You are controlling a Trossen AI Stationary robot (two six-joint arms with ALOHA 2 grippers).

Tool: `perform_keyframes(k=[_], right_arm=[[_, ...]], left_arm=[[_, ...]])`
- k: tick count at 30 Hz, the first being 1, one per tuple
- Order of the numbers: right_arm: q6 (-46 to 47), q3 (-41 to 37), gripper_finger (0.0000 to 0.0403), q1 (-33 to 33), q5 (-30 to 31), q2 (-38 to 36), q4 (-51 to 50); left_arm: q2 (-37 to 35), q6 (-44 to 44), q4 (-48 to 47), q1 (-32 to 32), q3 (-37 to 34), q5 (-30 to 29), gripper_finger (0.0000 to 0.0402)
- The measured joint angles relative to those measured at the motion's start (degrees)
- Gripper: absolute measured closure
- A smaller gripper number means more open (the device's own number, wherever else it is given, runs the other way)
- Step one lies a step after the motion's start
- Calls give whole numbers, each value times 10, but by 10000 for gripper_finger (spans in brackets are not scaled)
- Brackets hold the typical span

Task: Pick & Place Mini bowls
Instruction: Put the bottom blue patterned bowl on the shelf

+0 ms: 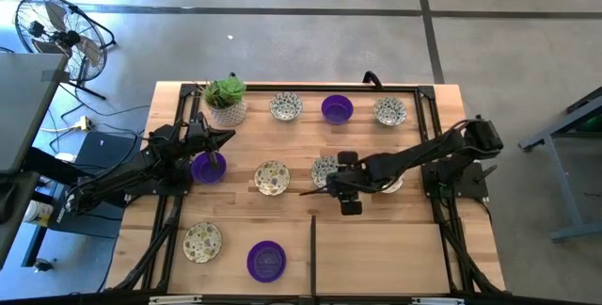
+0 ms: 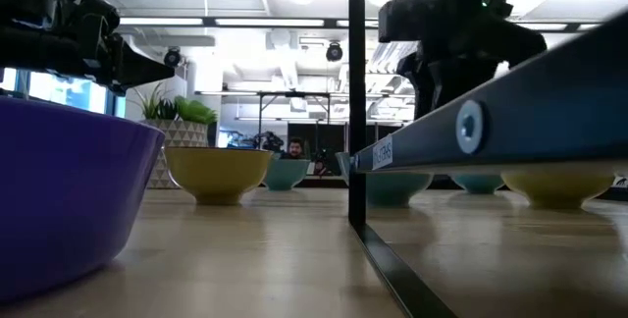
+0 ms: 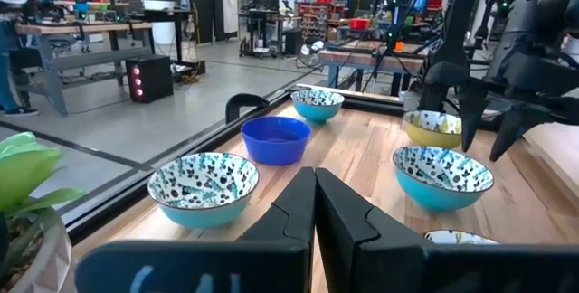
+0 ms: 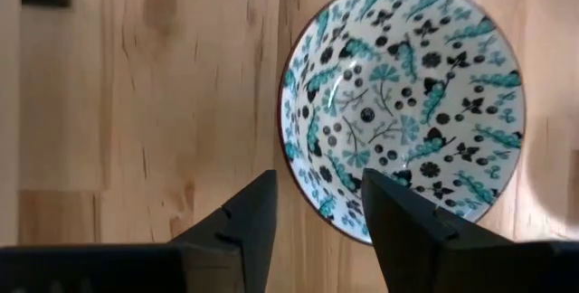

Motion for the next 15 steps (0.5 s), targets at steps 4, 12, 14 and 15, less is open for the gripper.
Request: perform_keyframes(k=[4, 12, 14, 15], right_arm=[[-35, 0, 220, 0, 7, 8, -14], [-126, 0, 225, -6, 12, 55, -6], [-141, 0, 236, -8, 23, 66, -1], [-148, -1, 243, -9, 26, 69, 2]], left_arm=[[0, 0, 0, 0, 0, 0, 401], [0, -1, 0, 0, 0, 0, 401], [0, -1, -1, 0, 0, 0, 401], [0, -1, -1, 0, 0, 0, 401]])
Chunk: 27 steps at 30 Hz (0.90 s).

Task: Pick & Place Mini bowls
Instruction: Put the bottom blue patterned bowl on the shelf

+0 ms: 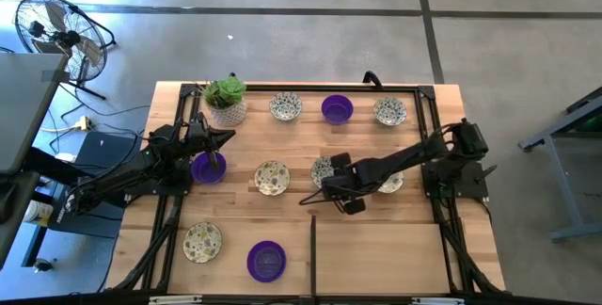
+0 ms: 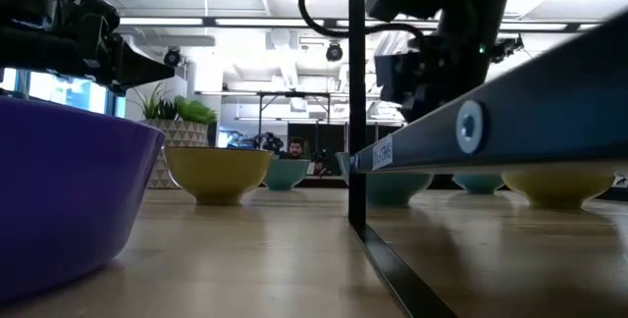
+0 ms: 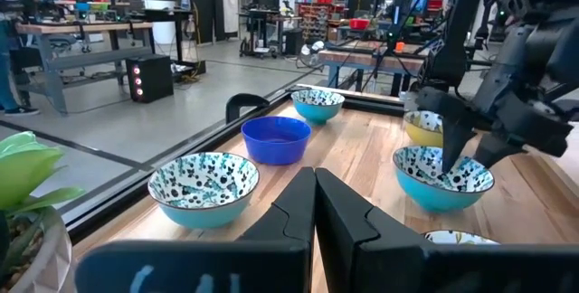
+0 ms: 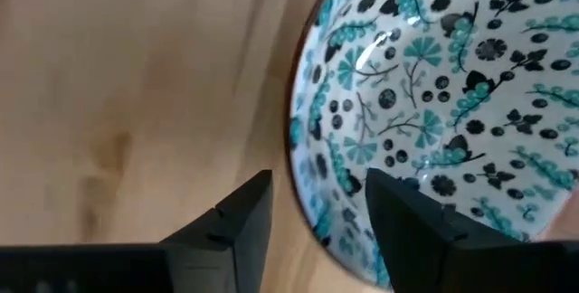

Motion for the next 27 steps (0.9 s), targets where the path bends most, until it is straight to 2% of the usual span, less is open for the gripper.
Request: perform_keyframes(k=[5, 14, 19, 24, 27], right_arm=[[-12, 0, 289, 0, -1, 6, 20], [26, 1, 390, -5, -12, 5, 41], [36, 0, 386, -5, -19, -7, 35], [95, 1, 389, 0, -45, -60, 12], [124, 28, 396, 19, -35, -95, -35]], left_arm=[[0, 0, 0, 0, 0, 0, 401], [0, 0, 0, 0, -1, 0, 401], [0, -5, -1, 0, -1, 0, 401], [0, -5, -1, 0, 0, 0, 401], [0, -5, -1, 0, 0, 0, 401]])
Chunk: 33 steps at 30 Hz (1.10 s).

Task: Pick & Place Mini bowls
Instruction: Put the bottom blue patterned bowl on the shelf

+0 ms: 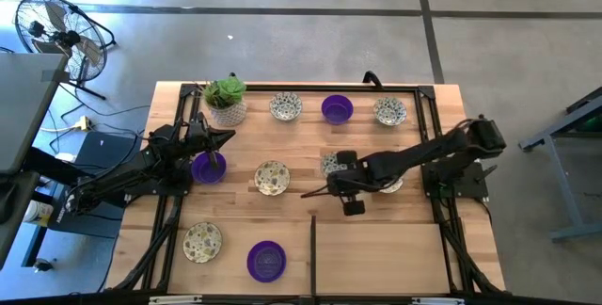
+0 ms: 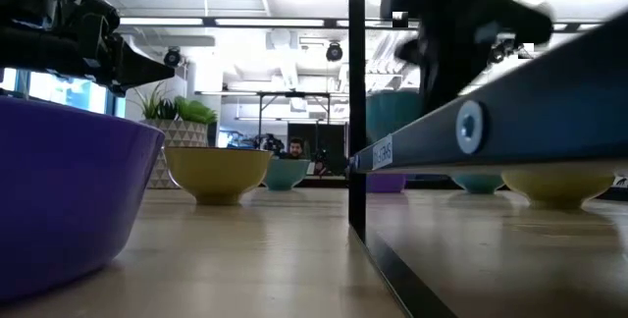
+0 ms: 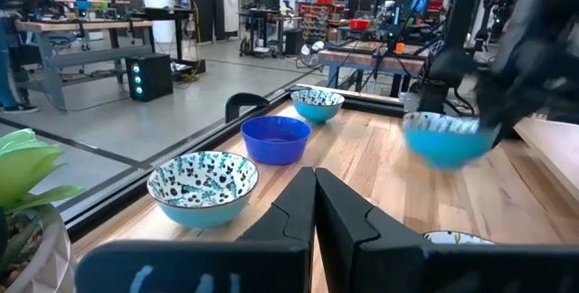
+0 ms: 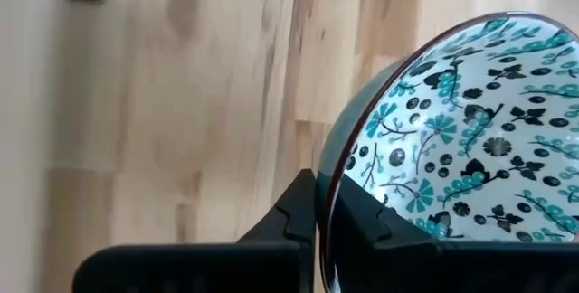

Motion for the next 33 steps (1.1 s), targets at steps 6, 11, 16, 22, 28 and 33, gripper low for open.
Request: perform_keyframes(k=[6, 11, 16, 22, 28, 33], right_arm=[[92, 117, 386, 60, 18, -10, -151], [179, 209, 392, 122, 16, 19, -232], [255, 251, 392, 178, 12, 56, -255], [300, 255, 389, 228, -22, 99, -244], [290, 255, 389, 271, -30, 145, -222], [241, 275, 389, 286, -30, 192, -218]], left_arm=[[0, 0, 0, 0, 0, 0, 401], [0, 3, 0, 0, 0, 0, 401], [0, 5, 0, 0, 0, 0, 401], [0, -8, -3, 0, 0, 0, 401], [0, -4, -2, 0, 0, 0, 401], [0, -4, -1, 0, 0, -5, 401]])
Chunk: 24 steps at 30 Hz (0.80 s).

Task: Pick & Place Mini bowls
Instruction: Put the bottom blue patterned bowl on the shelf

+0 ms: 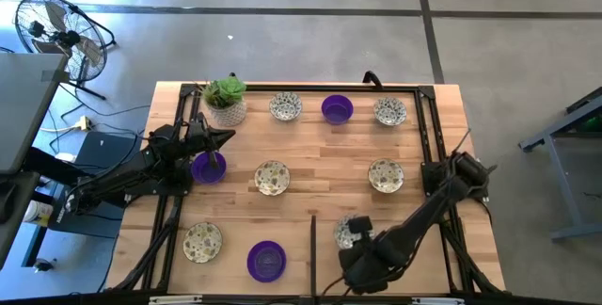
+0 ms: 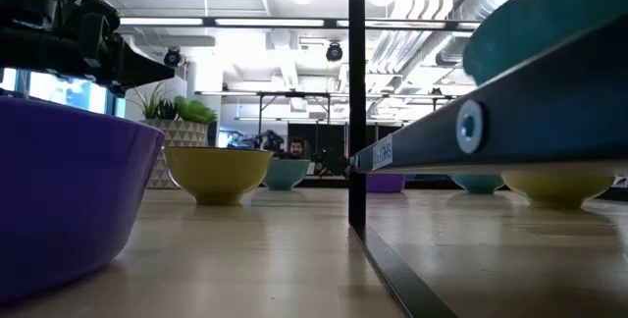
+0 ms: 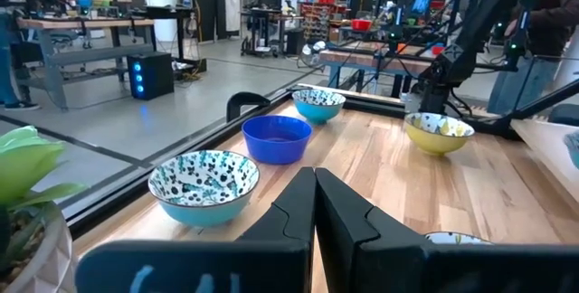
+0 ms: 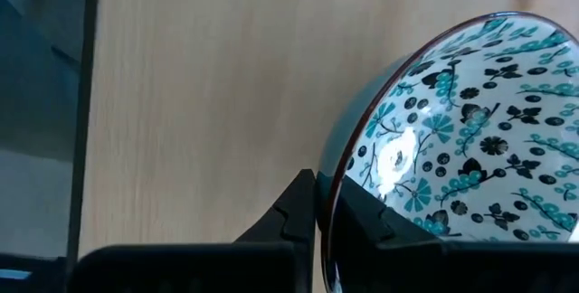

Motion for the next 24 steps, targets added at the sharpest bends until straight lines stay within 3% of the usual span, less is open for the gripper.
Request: perform_keyframes(k=[6, 24], right_arm=[[-44, 43, 390, 8, 12, 31, -5], [-11, 53, 390, 24, 0, 32, 42]], left_arm=[[0, 0, 0, 0, 0, -10, 401], [0, 0, 2, 0, 0, -25, 401]])
